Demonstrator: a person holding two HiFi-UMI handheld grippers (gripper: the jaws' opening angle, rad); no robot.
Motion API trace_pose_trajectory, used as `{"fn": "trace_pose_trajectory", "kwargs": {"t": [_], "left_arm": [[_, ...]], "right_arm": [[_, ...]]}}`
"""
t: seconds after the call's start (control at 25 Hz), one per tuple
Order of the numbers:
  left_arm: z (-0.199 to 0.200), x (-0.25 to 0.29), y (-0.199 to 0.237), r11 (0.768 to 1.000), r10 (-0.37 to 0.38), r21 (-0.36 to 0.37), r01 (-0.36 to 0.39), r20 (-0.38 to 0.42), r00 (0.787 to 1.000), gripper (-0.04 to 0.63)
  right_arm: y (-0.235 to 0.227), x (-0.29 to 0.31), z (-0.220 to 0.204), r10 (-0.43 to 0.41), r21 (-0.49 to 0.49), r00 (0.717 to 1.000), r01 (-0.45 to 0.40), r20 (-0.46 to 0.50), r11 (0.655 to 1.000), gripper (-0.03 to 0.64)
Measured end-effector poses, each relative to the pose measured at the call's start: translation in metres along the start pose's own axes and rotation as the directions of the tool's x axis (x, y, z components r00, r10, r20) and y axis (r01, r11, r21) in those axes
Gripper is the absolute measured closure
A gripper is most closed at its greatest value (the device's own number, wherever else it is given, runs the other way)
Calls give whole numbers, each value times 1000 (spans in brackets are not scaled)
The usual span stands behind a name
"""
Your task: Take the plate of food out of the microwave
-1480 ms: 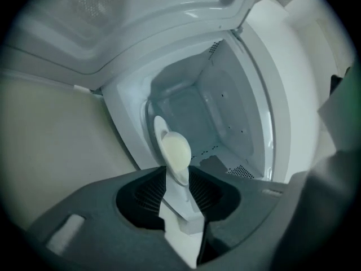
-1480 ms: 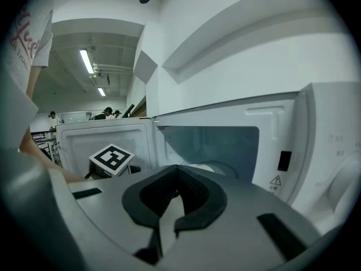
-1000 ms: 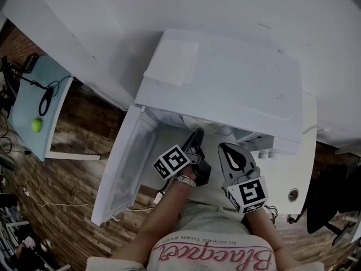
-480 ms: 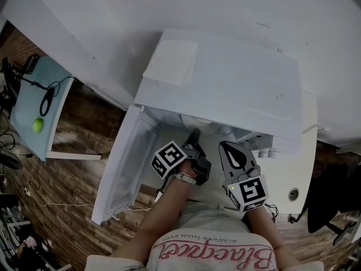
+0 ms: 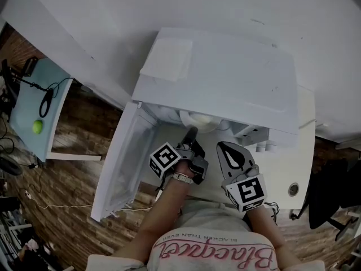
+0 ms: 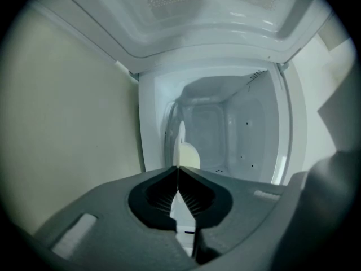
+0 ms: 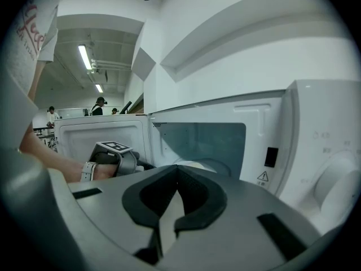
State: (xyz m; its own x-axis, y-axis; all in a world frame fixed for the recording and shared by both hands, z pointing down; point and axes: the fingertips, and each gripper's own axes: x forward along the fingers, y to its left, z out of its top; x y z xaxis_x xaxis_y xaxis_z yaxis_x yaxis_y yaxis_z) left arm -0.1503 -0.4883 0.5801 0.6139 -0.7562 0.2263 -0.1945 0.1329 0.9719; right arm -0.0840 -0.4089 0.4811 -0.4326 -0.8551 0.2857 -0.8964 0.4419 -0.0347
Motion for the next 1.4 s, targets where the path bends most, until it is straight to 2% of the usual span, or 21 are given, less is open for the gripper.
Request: {"fn": "trace_pose_trajectory", "kwargs": {"t": [0.64,0.8,1.4], "left_arm": [[-20,-24,-3,999,-42,4,42,10,999,584],[-25,-31,-6,999,-53,9,53,17,998,584],[-42,-58,-18,996,-88,27,87,65,994,584]], "right_arm": [[10,-27,1,11,-22,1000,-11,18,1000,606],[14,-37,-3,23,-20,1000,-23,-2,1000,606],[24,-68,3,50,-57,997,-47,52,997,606]]}}
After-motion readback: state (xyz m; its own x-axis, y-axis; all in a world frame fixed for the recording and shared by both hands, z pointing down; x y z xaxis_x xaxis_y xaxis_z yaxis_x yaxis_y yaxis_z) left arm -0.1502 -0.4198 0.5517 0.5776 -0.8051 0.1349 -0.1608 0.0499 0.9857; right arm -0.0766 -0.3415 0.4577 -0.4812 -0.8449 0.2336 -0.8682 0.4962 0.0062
